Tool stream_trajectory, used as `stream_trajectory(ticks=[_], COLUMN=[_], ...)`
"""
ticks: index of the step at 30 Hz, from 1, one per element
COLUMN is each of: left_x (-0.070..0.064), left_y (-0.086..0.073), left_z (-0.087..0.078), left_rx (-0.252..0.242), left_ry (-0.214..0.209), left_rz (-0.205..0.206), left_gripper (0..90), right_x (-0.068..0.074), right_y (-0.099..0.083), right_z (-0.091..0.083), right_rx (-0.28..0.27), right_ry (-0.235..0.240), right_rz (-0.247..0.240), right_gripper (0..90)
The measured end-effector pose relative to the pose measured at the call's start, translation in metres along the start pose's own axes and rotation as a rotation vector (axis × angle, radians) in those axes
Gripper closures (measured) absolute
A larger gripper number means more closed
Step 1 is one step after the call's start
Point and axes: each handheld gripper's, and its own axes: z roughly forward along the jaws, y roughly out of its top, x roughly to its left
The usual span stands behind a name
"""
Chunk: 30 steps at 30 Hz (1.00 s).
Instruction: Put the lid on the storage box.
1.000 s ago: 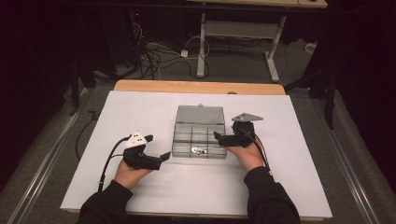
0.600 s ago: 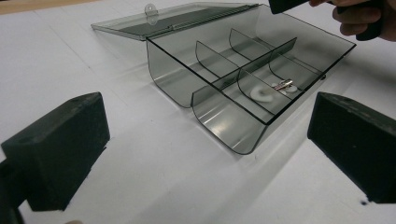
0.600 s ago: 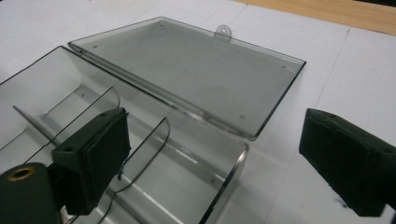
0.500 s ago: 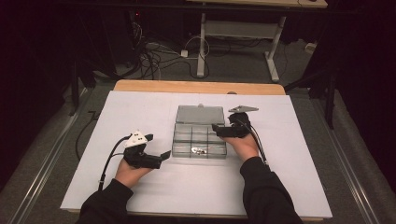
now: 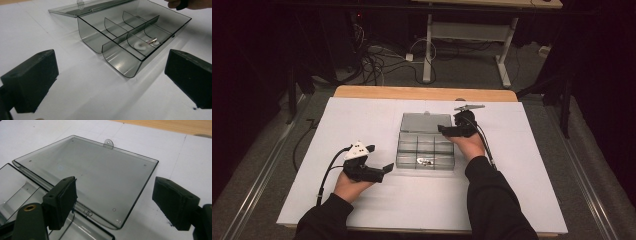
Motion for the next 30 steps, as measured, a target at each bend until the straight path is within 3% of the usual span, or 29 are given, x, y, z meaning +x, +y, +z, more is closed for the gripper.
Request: stream_trajectory(ticks=[5,20,30], left_x=[0.0,0.0,0.002], left_y=[-0.001,-0.002,-0.002], left_z=[0.002,0.004,0.004], left_rx=[0.007,0.016,0.014], left_ry=[-0.004,-0.001,-0.007], left_rz=[0.0,0.002,-0.006], left_gripper=[0.0,0.0,0.0], right_x=[-0.007,-0.01,-0.016], right_y=[0.001,0.0,0.0], right_z=[0.006,0.012,0.019], right_rx=[0.014,0.052,0.062], right_ry=[0.0,0.009,0.062], right_rz=[0.034,0.057,0.111], right_gripper=[20.8,20.8,20.8])
